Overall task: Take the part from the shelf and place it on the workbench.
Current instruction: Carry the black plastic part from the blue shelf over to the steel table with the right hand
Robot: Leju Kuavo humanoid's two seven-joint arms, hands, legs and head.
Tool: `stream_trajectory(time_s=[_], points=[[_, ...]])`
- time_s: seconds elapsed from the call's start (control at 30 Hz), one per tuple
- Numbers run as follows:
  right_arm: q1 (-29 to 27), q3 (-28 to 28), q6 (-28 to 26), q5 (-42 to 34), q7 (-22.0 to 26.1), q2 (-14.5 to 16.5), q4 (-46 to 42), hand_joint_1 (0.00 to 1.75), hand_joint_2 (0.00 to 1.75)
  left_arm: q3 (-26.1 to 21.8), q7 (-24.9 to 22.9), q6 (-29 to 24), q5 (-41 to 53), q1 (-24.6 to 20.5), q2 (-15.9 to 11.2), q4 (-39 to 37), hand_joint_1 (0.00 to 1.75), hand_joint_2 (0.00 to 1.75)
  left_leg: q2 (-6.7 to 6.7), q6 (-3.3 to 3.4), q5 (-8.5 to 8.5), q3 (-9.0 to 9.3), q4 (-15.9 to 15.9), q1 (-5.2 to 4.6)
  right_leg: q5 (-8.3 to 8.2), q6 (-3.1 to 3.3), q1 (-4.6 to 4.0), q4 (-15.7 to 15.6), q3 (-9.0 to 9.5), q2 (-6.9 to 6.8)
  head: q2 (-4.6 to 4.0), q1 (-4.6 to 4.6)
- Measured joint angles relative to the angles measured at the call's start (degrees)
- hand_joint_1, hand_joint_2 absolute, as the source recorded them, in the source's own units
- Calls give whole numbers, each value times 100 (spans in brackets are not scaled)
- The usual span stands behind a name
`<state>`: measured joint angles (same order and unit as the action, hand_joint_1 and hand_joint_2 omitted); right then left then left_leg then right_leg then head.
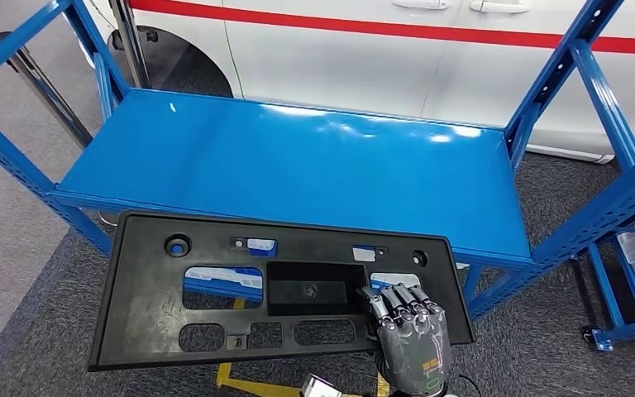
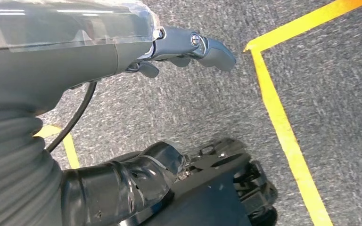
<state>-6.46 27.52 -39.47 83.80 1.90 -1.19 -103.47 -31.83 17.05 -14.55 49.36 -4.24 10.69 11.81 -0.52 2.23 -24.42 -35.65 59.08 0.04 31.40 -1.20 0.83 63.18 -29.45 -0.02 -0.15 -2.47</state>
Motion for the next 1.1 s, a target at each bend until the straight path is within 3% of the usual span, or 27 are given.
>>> stream_trajectory(time_s=[0.07, 0.13, 0.17, 0.2, 0.23, 0.3, 0.33, 0.37, 0.4, 0.47, 0.53, 0.57, 0.63, 0.67, 0.7, 0.73, 0.8, 0.83, 0.87, 0.9, 0.97, 1.03, 1.1], points=[[15, 0, 0, -12, -1, 1, 2, 175, 175, -3, 0, -16, 1, -1, 0, -1, 0, 175, 3, -68, 93, -38, -2, -2, 32, 46, -39, -446, 246, 13, 0, 0], [17, -1, 0, -25, -8, 1, 9, 175, 175, -10, 0, -22, 2, 6, 1, -1, 0, 175, 10, -141, 182, -71, -23, 11, -53, 119, -53, -499, 182, 9, 0, -4], [20, -1, 0, -28, -11, 1, 15, 175, 175, -14, 1, -24, 1, 13, 1, -1, 0, 175, 18, -172, 135, -111, 6, 21, -110, 169, -47, -512, 126, 0, 0, -4], [20, -1, 0, -30, -15, 4, 20, 175, 175, -18, 2, -25, 1, 20, 1, -1, 0, 175, 27, -197, -31, -169, 119, 27, -179, 228, -37, -526, 55, -11, 0, -3], [21, -1, 0, -31, -15, 7, 26, 175, 175, -20, 2, -25, 1, 28, 0, -1, 0, 175, 34, -214, -303, -239, 335, 36, -250, 276, -31, -535, -24, -21, 0, -1], [18, -1, 0, -37, -16, 14, 32, 175, 175, -21, 2, -25, 0, 38, 0, -1, 0, 175, 36, -238, -899, -377, 1014, 43, -384, 326, -54, -525, -194, -29, 0, 0], [18, -1, 0, -45, -16, 15, 38, 175, 175, -21, 2, -25, 0, 40, 0, -1, 0, 175, 36, -245, -1024, -398, 1331, 44, -449, 329, -66, -511, -286, -34, 0, 0], [17, -1, 0, -53, -16, 16, 45, 175, 175, -22, 2, -24, 0, 39, 0, -1, 0, 175, 36, -245, -1006, -364, 1525, 44, -510, 328, -75, -490, -381, -39, 0, 0], [17, -1, 0, -59, -16, 16, 53, 175, 175, -22, 2, -23, -1, 38, 0, -1, 0, 175, 36, -238, -870, -252, 1539, 43, -564, 325, -80, -463, -476, -44, 0, 0], [16, -1, 0, -63, -15, 16, 66, 175, 175, -25, 2, -23, -1, 32, -1, -1, 0, 175, 38, -195, -579, 237, 1028, 35, -660, 306, -83, -396, -650, -45, 0, 2], [16, -1, 0, -64, -16, 16, 70, 175, 175, -30, 4, -23, -2, 16, -4, -1, 0, 175, 40, -145, -615, 816, 197, 8, -747, 261, -93, -340, -757, -45, 0, 1], [17, -1, 0, -64, -16, 16, 70, 175, 175, -34, 5, -23, -2, 8, -5, -1, 0, 175, 42, -126, -692, 976, -80, -8, -792, 232, -92, -333, -780, -51, 0, 1], [18, -1, 0, -65, -16, 16, 70, 175, 175, -45, 8, -23, -2, 4, -4, -2, 0, 175, 39, -88, -701, 1016, -264, -20, -893, 161, -89, -359, -793, -60, 0, -3], [16, 0, -1, -70, -15, 16, 70, 175, 175, -49, 8, -22, -3, 6, -3, -3, 0, 175, 25, -58, -637, 979, -281, -15, -880, 128, -80, -351, -809, -52, 0, -2], [13, 0, -1, -76, -15, 15, 70, 175, 175, -52, 8, -22, -3, 6, -2, -4, 0, 175, 10, -18, -568, 932, -299, -5, -763, 97, -73, -279, -841, -41, 0, -5], [11, -1, -1, -87, -15, 14, 71, 175, 175, -55, 8, -21, -3, 6, -1, -5, 0, 175, -6, 18, -493, 869, -314, 7, -540, 70, -66, -112, -895, -30, 0, -7], [8, -1, 0, -130, -7, 14, 76, 175, 175, -58, 10, -20, -1, 0, 0, -5, 0, 175, -24, 65, -372, 712, -298, 2, 52, 23, -35, 504, -1034, -21, 0, -8], [7, -1, 0, -159, 3, 14, 79, 175, 175, -61, 12, -19, 2, 0, 0, -5, 0, 175, -28, 69, -313, 627, -281, -2, 223, -1, -20, 845, -1088, -21, 0, -8], [5, -1, 0, -188, 14, 14, 83, 175, 175, -66, 14, -19, 5, 1, 0, -5, 0, 175, -31, 63, -257, 535, -259, -3, 244, -23, -4, 1098, -1096, -21, 0, -8], [5, -1, 0, -217, 25, 14, 86, 175, 175, -74, 19, -19, 9, 2, 0, -5, 0, 175, -32, 50, -207, 442, -230, -2, 130, -40, 14, 1190, -1031, -22, 0, -7], [6, -1, 0, -285, 35, 14, 98, 175, 175, -95, 33, -19, 18, 1, 0, -5, 0, 175, -31, 10, -133, 263, -157, 5, -198, -57, 51, 788, -613, -22, 0, -7], [10, -1, 0, -374, 48, 14, 113, 175, 175, -112, 55, -19, 32, 3, 1, -5, 0, 175, -25, -49, -81, 143, -79, 0, -174, -34, 45, 1, -58, -18, 0, -6], [11, -2, 0, -444, 63, 13, 116, 175, 175, -119, 73, -20, 46, 6, 2, -5, 0, 175, -23, -126, -20, 88, -44, 0, -13, 22, 0, -432, 174, -12, 0, -5]])
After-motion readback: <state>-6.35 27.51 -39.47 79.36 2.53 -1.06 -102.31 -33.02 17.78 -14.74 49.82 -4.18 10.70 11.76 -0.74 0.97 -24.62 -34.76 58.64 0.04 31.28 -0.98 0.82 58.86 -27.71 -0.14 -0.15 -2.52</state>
